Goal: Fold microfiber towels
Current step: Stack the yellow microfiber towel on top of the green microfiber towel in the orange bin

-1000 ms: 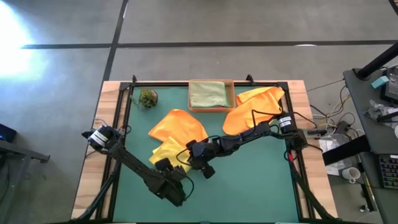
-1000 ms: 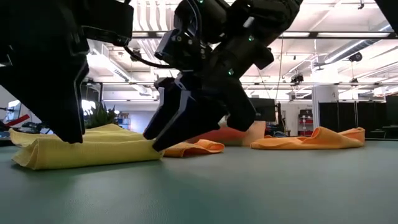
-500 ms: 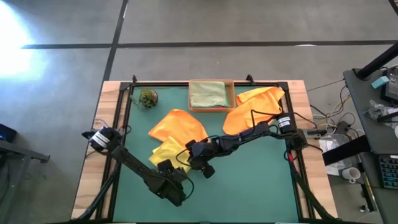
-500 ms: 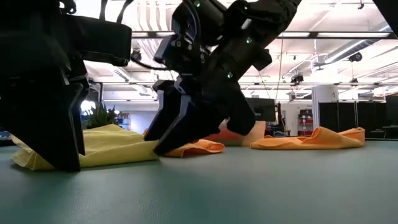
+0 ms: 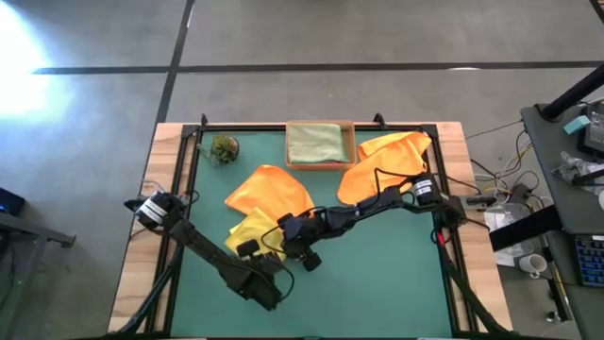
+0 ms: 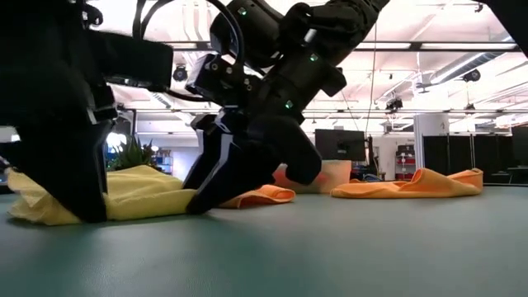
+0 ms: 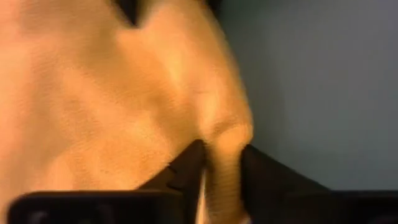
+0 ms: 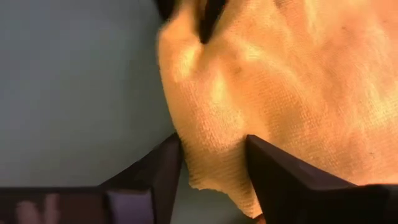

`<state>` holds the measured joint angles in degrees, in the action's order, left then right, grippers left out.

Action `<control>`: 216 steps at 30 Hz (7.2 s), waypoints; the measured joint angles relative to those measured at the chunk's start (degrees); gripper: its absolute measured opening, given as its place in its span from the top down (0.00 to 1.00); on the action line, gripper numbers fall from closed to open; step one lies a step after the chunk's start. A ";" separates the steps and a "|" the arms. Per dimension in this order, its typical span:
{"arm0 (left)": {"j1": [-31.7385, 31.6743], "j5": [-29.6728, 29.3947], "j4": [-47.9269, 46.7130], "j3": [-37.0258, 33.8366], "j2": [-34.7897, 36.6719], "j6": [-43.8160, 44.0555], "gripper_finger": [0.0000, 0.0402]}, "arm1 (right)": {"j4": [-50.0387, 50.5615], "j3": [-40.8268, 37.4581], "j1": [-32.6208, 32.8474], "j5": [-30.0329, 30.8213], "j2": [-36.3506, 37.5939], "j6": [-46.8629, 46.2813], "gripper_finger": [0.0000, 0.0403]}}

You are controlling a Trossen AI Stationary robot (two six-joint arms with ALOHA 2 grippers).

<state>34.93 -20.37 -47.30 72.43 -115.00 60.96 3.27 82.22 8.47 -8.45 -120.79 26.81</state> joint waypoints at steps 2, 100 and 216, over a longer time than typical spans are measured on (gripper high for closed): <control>-0.34 -1.18 -0.80 -0.35 -0.04 -0.06 0.90 | 1.59 0.72 0.00 -0.02 0.00 -0.24 0.62; -62.31 -5.82 21.55 29.57 7.60 -108.94 1.00 | 31.20 13.88 -41.53 22.32 27.92 -22.26 0.97; -57.00 -8.26 -12.29 13.68 23.91 -71.69 0.54 | 44.97 33.36 -49.09 -9.57 -5.16 -15.72 0.69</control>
<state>-22.06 -28.62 -59.59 86.11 -91.09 -10.73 48.23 115.58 -40.62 -18.02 -125.95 11.10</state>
